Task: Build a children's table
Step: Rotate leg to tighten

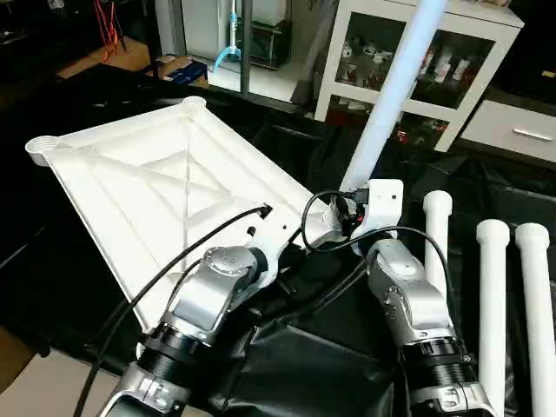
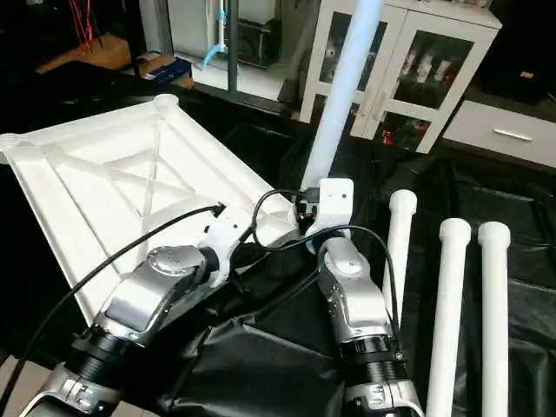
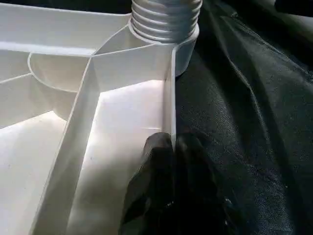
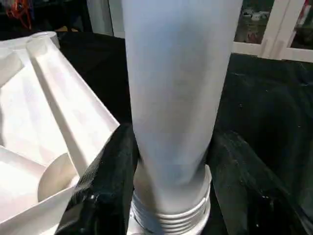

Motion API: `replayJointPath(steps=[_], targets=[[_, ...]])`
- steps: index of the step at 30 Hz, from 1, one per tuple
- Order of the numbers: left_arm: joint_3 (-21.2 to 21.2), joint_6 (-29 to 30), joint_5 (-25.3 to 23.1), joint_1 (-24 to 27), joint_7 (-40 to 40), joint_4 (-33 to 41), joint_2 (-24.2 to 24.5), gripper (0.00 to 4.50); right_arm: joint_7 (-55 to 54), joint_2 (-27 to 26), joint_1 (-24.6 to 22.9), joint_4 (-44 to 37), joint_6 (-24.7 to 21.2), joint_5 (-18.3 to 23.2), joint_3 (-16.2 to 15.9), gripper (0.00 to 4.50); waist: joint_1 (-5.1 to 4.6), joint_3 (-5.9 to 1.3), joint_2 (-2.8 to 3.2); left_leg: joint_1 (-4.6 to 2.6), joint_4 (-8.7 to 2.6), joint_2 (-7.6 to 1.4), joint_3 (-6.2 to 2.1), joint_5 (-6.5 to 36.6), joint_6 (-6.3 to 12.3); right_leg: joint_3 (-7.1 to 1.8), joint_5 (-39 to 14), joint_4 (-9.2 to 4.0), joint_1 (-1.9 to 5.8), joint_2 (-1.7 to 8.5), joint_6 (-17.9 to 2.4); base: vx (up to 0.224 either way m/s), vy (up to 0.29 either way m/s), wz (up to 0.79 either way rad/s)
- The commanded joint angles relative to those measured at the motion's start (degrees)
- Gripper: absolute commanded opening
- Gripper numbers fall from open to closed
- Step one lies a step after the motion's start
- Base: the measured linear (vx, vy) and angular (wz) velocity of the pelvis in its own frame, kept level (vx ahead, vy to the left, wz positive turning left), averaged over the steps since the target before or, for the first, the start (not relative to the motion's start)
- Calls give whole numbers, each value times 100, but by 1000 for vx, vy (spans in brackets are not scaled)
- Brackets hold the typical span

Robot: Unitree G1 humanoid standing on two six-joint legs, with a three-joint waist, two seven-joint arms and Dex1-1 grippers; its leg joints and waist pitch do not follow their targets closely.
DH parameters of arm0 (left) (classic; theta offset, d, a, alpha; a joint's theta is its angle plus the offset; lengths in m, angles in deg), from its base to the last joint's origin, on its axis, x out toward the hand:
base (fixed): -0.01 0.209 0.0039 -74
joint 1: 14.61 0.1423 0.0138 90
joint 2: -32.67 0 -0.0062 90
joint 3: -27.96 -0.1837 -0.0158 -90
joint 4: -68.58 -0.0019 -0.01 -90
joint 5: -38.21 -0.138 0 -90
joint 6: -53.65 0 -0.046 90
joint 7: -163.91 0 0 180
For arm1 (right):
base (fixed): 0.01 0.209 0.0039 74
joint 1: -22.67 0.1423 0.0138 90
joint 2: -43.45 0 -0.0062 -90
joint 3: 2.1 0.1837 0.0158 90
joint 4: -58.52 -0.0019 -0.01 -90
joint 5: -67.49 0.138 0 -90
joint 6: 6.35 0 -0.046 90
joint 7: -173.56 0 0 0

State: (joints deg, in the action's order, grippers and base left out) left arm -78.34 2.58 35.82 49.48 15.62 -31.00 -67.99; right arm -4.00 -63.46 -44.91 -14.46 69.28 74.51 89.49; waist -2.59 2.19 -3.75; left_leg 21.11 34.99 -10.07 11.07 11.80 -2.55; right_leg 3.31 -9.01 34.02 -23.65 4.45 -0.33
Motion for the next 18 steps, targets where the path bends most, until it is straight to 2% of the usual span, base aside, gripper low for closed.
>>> replayJointPath(steps=[1, 2, 4, 7, 8, 11, 12, 13, 14, 18], targets=[[227, -88, 82, -261, -59, 494, -33, 0, 144, 6, -262, 322, -262, 125, -26, 184, 29, -314, 61, -28, -474, -285, -151, 1350, 76, -251, -1310, -396, 249, 329, -978, 0, 0, 0], [214, -65, 99, -255, -82, 505, -35, 0, 188, 5, -269, 246, -259, 142, -70, 219, 27, -308, 69, -28, -479, -290, -155, 1395, 62, -253, -1403, -407, 244, 330, -961, 0, 0, 0], [196, -62, 117, -241, -75, 512, -20, 0, 351, 40, -284, 72, -324, 197, -139, 254, 26, -312, 72, -37, -476, -291, -156, 1439, 49, -253, -1458, -409, 242, 328, -940, 0, 0, 0], [191, -67, 144, -239, -45, 513, 3, 0, 522, 94, -305, -160, -459, 269, -193, 271, 31, -322, 74, -17, -468, -290, -153, 1330, 71, -260, -1294, -400, 257, 329, -977, 0, 0, 0], [185, -78, 156, -236, -15, 508, 33, 0, 681, 133, -324, -330, -573, 356, -217, 285, 31, -346, 59, 5, -454, -284, -158, 1144, 121, -256, -1061, -357, 292, 327, -1021, 0, 0, 0], [162, -111, 198, -234, 80, 495, 103, 0, 844, 174, -363, -560, -716, 455, -194, 298, 38, -335, 80, 3, -444, -295, -145, 928, 256, -262, -795, -339, 283, 337, -1147, 0, 0, 0], [119, -135, 233, -208, 261, 505, 226, 0, 1148, 360, -451, -877, -918, 576, -256, 301, 47, -331, 74, -3, -441, -298, -138, 903, 297, -259, -802, -341, 283, 335, -1199, 0, 0, 0], [119, -135, 233, -208, 261, 505, 226, 0, 1148, 360, -451, -877, -918, 576, -256, 322, 47, -331, 74, -3, -441, -298, -138, 903, 297, -259, -802, -341, 283, 335, -1199, 0, 0, 0], [80, -210, 263, -188, 384, 519, 302, 0, 1301, 464, -503, -1030, -1016, 620, -293, 322, 52, -323, 75, -14, -446, -306, -135, 910, 298, -260, -850, -343, 272, 332, -1219, 0, 0, 0], [-212, -359, 552, 33, 1504, 756, 972, 0, 2647, 1567, -865, -1867, -1316, 1078, -336, 322, 175, -294, 86, -45, -458, -331, -143, 994, 333, -260, -1035, -354, 294, 336, -1129, 0, 0, 0]])
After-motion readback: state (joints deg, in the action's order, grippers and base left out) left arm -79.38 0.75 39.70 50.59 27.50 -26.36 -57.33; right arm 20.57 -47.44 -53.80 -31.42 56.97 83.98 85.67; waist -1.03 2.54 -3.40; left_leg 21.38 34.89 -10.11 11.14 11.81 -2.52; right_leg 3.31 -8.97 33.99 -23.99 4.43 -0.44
